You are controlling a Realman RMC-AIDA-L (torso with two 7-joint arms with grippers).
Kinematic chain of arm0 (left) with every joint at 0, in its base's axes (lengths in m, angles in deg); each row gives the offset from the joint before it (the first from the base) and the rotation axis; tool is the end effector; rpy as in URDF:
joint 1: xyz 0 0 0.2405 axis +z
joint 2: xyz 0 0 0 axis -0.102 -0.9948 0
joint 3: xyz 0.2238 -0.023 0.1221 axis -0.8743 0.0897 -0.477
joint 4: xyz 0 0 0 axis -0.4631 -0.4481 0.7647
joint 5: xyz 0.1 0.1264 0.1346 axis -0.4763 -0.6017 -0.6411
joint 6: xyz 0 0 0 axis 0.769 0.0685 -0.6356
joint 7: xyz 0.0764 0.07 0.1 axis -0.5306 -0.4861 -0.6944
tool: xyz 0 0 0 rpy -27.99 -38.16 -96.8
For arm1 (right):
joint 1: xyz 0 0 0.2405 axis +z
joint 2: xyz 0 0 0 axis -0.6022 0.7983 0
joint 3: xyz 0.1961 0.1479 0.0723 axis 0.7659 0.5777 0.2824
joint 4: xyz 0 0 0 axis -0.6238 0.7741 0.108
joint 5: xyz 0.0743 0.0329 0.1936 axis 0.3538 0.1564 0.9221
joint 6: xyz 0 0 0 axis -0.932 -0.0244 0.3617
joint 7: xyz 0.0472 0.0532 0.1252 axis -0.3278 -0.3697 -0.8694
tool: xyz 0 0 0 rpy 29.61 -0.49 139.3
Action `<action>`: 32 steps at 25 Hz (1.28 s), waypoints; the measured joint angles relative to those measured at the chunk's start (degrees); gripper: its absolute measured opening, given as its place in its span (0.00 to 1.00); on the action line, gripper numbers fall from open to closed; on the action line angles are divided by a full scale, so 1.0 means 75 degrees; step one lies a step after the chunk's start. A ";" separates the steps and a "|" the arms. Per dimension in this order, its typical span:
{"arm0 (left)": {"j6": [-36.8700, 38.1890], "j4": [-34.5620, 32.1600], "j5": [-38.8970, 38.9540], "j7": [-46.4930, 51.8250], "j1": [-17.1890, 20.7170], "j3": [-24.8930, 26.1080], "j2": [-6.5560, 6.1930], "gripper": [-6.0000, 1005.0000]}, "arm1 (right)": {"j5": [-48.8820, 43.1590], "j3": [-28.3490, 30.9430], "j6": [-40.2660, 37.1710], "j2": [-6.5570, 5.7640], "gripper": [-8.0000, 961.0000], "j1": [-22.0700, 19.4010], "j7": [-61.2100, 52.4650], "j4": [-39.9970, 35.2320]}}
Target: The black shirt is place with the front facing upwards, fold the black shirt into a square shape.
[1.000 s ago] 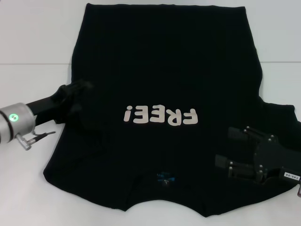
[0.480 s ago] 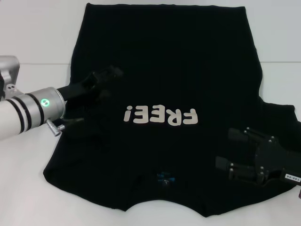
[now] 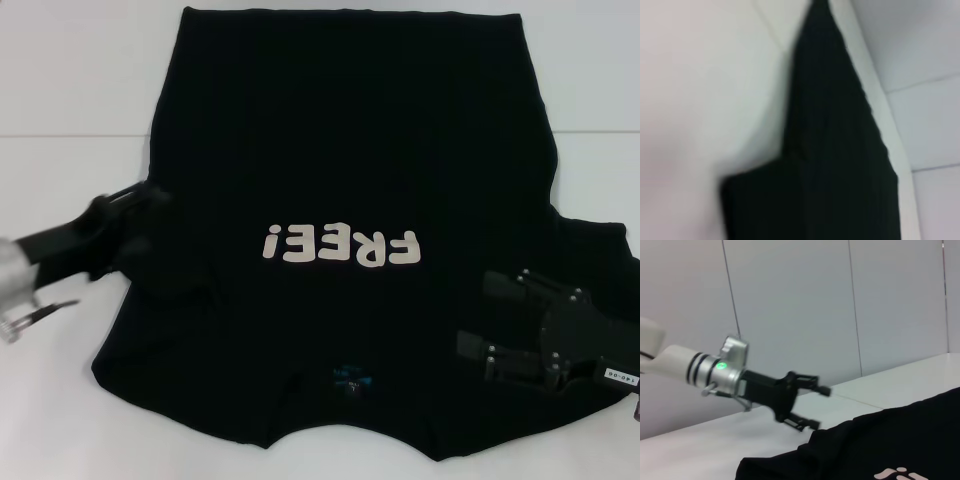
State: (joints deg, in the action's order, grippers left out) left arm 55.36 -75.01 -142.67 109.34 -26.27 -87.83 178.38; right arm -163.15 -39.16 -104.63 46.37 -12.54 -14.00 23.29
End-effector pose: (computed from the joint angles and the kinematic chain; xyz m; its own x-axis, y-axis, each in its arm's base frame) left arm -0.3270 0.3718 0.0176 -0.3509 0.6707 0.6535 0.9290 0.1616 0.3329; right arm 0.2909 0.2892 -0.0136 0.7590 -0.1784 -0.6262 -0.4130 -0.8754 -0.2513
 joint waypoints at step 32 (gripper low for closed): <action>0.0174 0.0082 -0.0118 0.0163 0.0365 -0.0359 -0.0128 0.87 | 0.0000 0.0000 -0.0001 0.0000 0.86 0.0012 0.0000 -0.0006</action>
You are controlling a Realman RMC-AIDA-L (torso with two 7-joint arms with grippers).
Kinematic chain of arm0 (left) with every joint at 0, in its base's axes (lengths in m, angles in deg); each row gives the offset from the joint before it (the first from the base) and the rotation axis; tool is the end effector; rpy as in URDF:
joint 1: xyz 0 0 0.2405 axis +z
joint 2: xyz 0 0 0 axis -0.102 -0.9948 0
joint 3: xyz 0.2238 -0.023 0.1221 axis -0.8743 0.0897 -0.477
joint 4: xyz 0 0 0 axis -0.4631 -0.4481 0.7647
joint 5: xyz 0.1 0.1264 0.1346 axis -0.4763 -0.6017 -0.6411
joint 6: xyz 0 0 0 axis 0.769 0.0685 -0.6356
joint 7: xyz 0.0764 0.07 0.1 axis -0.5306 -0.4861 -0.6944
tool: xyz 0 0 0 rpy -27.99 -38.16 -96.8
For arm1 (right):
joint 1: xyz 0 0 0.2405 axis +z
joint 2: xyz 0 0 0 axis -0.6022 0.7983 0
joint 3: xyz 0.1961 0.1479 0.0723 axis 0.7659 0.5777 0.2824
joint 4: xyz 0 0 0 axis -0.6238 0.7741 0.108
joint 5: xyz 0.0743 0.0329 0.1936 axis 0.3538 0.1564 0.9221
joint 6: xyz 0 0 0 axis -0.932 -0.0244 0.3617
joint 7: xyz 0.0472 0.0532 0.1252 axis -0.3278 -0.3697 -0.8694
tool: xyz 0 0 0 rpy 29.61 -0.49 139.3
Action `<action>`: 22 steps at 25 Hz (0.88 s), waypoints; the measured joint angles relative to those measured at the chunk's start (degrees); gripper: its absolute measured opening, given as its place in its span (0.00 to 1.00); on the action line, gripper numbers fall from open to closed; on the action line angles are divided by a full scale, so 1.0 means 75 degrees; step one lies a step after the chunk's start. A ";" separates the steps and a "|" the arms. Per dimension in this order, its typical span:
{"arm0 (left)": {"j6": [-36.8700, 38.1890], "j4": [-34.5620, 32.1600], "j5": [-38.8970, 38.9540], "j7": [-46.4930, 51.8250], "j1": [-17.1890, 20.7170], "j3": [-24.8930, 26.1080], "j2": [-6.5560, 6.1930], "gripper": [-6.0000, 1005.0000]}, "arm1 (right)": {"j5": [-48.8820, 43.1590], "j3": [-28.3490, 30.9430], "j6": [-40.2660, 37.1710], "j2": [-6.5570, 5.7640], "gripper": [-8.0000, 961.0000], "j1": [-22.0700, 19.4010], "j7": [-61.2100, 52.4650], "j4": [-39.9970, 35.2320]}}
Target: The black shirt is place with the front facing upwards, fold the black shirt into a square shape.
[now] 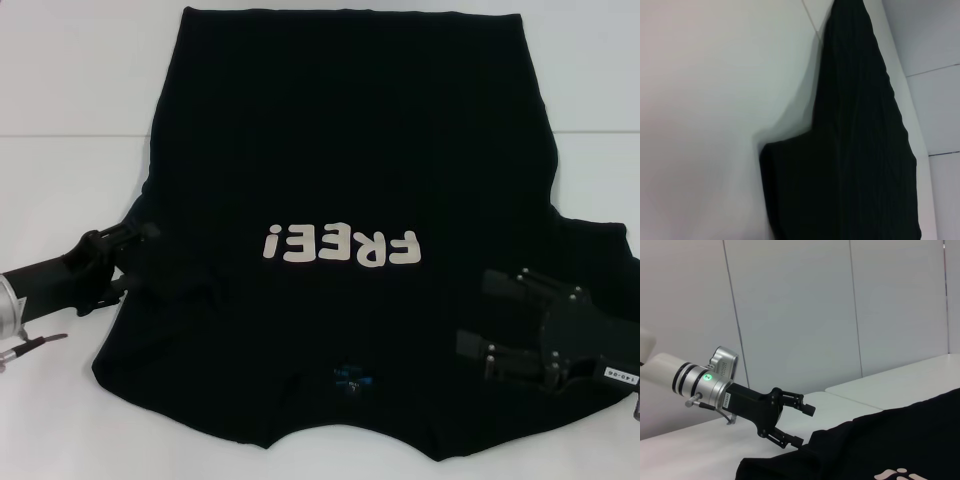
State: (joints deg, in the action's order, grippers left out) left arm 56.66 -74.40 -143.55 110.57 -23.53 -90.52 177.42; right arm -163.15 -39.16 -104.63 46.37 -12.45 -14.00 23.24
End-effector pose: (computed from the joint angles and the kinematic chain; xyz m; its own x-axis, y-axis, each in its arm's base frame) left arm -0.3433 0.3527 0.0148 -0.3650 0.6971 0.6172 0.9269 0.2096 0.3114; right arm 0.2905 0.2898 -0.0135 0.7597 -0.1766 -0.6258 -0.4112 -0.8760 -0.2520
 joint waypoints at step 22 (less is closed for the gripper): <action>-0.0233 0.0250 0.0001 0.0015 -0.0276 -0.0023 0.0107 0.87 | 0.0058 0.0000 -0.0012 0.0000 0.86 -0.0020 0.0000 -0.0019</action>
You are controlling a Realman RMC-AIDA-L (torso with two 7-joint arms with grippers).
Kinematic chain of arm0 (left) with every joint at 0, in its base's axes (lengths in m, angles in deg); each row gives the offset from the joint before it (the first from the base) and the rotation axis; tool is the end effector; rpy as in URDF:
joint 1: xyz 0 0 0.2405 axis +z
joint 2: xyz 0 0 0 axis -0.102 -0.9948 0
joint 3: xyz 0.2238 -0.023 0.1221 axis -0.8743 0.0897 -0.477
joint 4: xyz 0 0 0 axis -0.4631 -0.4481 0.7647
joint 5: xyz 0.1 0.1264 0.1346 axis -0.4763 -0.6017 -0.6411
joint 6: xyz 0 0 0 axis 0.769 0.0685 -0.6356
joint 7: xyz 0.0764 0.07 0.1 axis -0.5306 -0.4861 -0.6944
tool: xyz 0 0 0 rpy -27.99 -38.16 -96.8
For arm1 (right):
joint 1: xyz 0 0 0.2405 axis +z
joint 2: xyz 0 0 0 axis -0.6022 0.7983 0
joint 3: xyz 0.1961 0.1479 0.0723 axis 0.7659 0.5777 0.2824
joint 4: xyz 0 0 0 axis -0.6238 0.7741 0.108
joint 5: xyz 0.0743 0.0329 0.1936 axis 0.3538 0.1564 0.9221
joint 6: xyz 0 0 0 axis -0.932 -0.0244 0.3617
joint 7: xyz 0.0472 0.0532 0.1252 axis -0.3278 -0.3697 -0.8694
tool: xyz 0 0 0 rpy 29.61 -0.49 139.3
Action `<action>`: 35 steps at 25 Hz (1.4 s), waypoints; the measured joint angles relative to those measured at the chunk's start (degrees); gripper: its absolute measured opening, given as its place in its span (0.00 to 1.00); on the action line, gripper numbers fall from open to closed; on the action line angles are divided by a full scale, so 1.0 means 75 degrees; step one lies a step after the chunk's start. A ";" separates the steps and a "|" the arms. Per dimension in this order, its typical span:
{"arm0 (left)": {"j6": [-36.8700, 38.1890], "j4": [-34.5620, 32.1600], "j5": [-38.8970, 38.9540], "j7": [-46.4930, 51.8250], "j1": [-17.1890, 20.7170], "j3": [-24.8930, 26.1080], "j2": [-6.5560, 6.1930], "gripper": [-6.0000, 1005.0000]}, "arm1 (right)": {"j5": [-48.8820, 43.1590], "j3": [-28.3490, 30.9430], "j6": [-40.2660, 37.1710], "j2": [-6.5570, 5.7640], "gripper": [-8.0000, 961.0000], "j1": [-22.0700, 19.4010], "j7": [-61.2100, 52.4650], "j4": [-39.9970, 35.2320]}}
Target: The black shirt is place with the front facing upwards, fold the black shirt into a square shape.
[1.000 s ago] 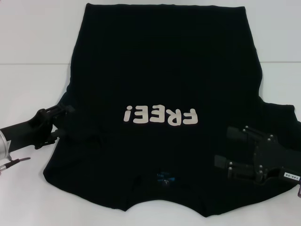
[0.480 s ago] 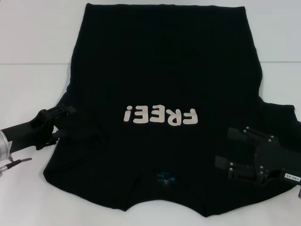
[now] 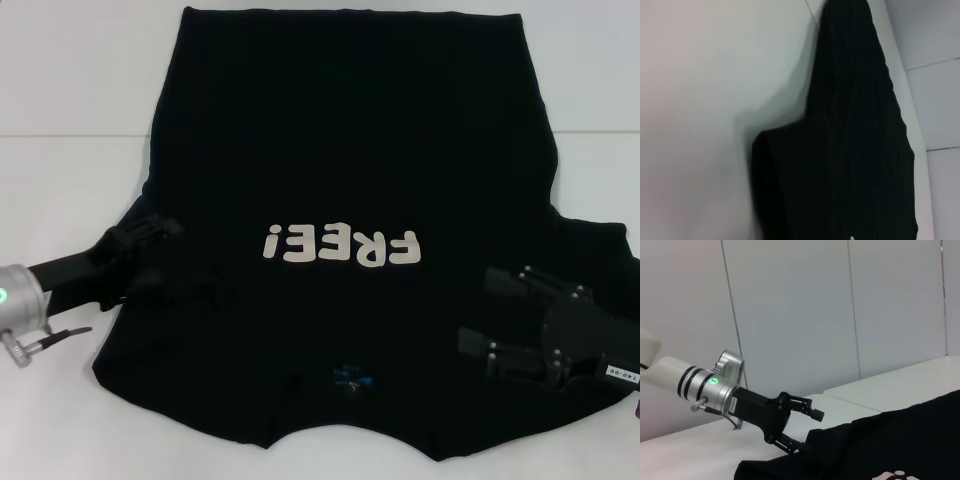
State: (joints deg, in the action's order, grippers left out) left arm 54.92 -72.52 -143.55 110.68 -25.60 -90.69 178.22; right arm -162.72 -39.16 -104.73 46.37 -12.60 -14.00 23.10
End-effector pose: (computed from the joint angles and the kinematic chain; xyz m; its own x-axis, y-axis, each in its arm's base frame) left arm -0.3323 0.3605 0.0013 -0.3722 0.7071 0.6012 0.9227 0.2122 0.3217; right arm 0.2905 0.2898 -0.0123 0.7569 -0.1732 -0.6301 -0.4131 -0.8740 -0.2559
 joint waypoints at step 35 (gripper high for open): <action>-0.0442 -0.0051 -0.0397 0.0461 -0.0033 -0.0060 -0.0554 0.87 | 0.0013 -0.0033 0.0043 0.0011 0.85 0.0083 0.0000 0.0041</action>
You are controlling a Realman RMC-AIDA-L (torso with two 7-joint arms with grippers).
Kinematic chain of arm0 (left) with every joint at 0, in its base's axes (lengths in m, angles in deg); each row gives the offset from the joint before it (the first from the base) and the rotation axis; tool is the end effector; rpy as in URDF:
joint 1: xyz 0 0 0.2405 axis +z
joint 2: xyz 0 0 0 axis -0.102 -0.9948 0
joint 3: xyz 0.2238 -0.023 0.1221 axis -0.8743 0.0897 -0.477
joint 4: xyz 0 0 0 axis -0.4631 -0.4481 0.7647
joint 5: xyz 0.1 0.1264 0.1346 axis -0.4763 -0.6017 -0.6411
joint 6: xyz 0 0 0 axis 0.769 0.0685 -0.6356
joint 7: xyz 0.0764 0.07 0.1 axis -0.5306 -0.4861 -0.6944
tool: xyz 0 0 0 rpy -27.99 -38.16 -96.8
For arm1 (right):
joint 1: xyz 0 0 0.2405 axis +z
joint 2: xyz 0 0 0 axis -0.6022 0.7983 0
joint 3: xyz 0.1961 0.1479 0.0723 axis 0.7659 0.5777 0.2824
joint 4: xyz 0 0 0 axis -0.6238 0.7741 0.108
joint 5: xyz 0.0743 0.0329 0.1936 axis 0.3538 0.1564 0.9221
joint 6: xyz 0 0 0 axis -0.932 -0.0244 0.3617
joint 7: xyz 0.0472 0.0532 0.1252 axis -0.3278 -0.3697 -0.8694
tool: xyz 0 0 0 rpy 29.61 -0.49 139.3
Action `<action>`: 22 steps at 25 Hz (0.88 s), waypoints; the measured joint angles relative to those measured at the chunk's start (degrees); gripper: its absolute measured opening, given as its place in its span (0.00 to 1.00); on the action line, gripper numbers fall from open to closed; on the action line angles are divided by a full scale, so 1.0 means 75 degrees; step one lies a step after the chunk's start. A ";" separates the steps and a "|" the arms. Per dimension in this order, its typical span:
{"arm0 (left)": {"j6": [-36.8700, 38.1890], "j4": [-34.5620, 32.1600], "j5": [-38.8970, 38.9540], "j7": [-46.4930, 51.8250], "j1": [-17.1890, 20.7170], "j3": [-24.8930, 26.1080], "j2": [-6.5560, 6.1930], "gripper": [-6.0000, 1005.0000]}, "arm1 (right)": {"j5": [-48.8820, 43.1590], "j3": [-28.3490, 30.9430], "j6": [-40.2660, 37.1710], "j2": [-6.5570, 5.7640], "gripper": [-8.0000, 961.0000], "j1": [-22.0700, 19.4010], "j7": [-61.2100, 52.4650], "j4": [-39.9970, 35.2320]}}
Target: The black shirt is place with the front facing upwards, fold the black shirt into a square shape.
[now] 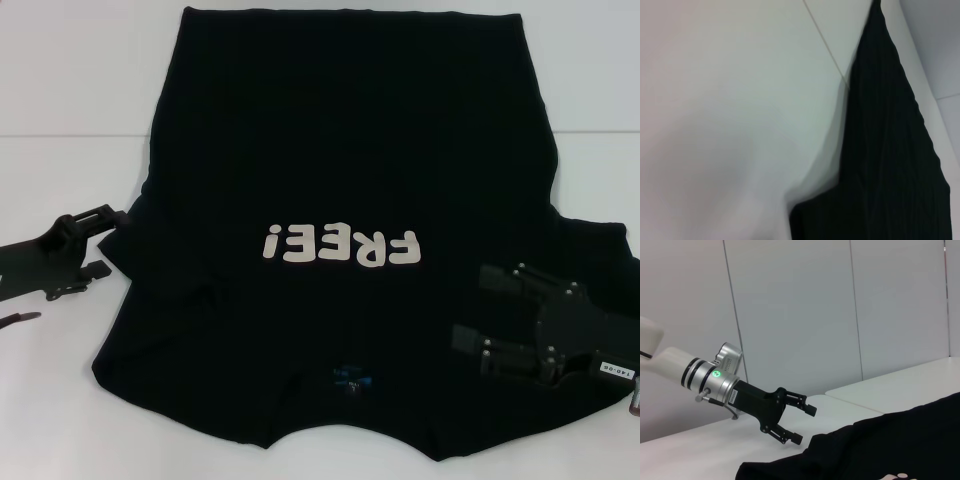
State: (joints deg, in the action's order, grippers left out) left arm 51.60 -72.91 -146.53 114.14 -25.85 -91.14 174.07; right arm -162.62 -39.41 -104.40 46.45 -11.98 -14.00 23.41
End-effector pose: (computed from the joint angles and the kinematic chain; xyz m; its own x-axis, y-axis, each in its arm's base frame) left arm -0.3543 0.3706 0.0360 -0.3547 0.6664 0.6558 0.9348 0.2652 0.2361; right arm 0.2874 0.2926 -0.0142 0.7575 -0.1706 -0.6302 -0.4077 -0.8775 -0.2526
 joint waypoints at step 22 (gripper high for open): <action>-0.0314 0.0035 -0.0002 0.0405 -0.0116 -0.0681 0.0017 0.87 | 0.0000 0.0006 0.0016 0.0001 0.84 0.0000 0.0000 0.0003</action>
State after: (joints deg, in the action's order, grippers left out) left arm 49.25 -72.64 -146.54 117.18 -26.72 -96.25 174.20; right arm -162.62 -39.36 -104.28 46.46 -11.98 -14.00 23.43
